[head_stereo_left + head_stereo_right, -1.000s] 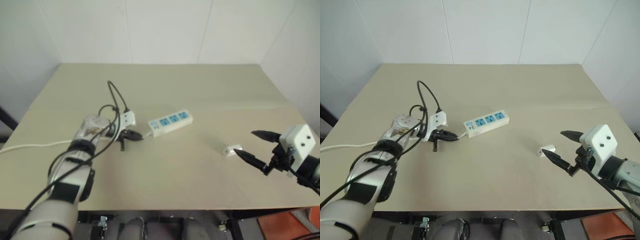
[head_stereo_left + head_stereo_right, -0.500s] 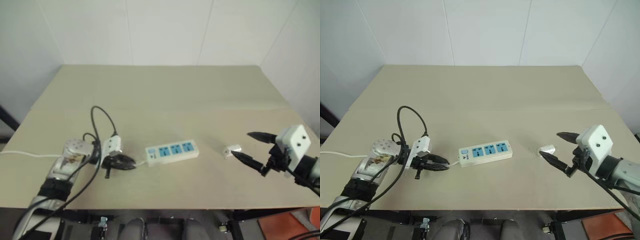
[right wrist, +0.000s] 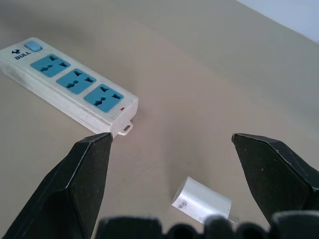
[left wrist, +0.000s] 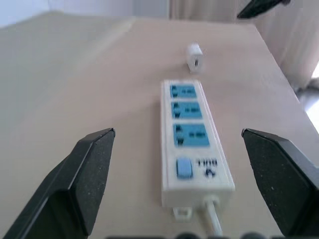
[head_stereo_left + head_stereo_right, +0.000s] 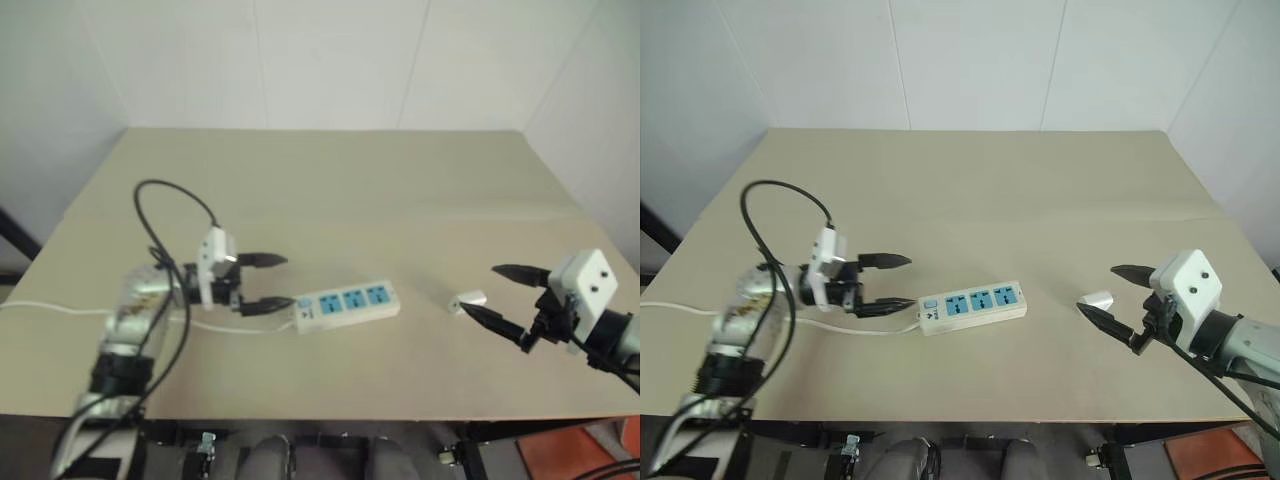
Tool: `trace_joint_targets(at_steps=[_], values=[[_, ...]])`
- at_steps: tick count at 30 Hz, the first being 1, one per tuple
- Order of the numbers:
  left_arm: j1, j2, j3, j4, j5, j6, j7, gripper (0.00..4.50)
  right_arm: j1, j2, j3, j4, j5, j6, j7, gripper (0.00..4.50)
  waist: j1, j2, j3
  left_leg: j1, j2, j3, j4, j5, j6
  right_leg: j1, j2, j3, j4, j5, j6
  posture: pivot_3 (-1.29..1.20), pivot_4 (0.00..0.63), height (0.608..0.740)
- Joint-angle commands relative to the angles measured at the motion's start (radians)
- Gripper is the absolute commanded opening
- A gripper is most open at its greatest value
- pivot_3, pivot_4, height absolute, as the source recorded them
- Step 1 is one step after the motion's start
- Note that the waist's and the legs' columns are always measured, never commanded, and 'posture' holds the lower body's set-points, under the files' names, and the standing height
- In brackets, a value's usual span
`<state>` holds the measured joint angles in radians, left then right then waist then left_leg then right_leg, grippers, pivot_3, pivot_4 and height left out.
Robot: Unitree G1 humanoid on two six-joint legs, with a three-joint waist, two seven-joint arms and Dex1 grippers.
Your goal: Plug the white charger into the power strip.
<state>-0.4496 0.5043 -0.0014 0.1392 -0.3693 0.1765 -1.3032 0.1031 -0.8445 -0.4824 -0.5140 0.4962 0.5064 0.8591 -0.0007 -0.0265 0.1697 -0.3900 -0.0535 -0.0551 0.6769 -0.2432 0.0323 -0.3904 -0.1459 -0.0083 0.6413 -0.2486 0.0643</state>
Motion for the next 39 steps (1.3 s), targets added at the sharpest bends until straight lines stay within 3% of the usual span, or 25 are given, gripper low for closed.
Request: trace_joint_targets(at_steps=[1,7,31,36,39], values=[[0.038,-0.051,-0.018,-0.035,0.019,-0.081,0.067,4.47,-0.001,-0.003,-0.038,-0.030,0.018,-0.001,-0.016,4.50,-0.001,0.000,0.000,0.000,0.000,0.000,0.000,0.000,0.000,0.000,0.000,0.000,0.000,0.000,0.000,0.00,0.150,0.740],[0.080,-0.115,-0.046,0.045,0.071,-0.232,0.117,4.47,0.009,-0.003,-0.048,-0.043,0.028,0.004,-0.023,4.50,0.006,0.000,0.000,0.001,0.000,0.000,0.000,0.000,0.000,0.000,0.000,0.000,0.000,0.000,0.000,0.00,0.150,0.740],[-0.002,-0.181,-0.168,0.359,0.180,-0.395,0.087,4.47,-0.005,-0.031,-0.056,-0.048,0.062,0.011,-0.031,4.50,0.019,0.002,-0.002,0.001,-0.001,0.000,0.000,0.000,0.000,0.002,0.000,-0.001,-0.001,0.000,0.000,0.00,0.150,0.740],[-0.011,-0.153,-0.178,0.415,0.182,-0.422,0.024,3.28,-0.018,-0.041,-0.060,-0.044,0.073,0.014,-0.027,4.50,0.014,0.006,-0.004,0.001,-0.001,0.000,0.000,0.000,0.000,0.002,0.000,-0.001,-0.001,0.000,0.000,0.00,0.150,0.740],[-0.015,-0.152,-0.170,0.428,0.172,-0.417,0.018,3.27,-0.032,-0.047,-0.053,-0.036,0.078,0.013,-0.028,4.50,0.012,0.006,-0.004,0.001,-0.001,0.000,0.000,0.000,0.000,0.002,0.000,-0.001,-0.001,0.000,0.000,0.00,0.150,0.740]])
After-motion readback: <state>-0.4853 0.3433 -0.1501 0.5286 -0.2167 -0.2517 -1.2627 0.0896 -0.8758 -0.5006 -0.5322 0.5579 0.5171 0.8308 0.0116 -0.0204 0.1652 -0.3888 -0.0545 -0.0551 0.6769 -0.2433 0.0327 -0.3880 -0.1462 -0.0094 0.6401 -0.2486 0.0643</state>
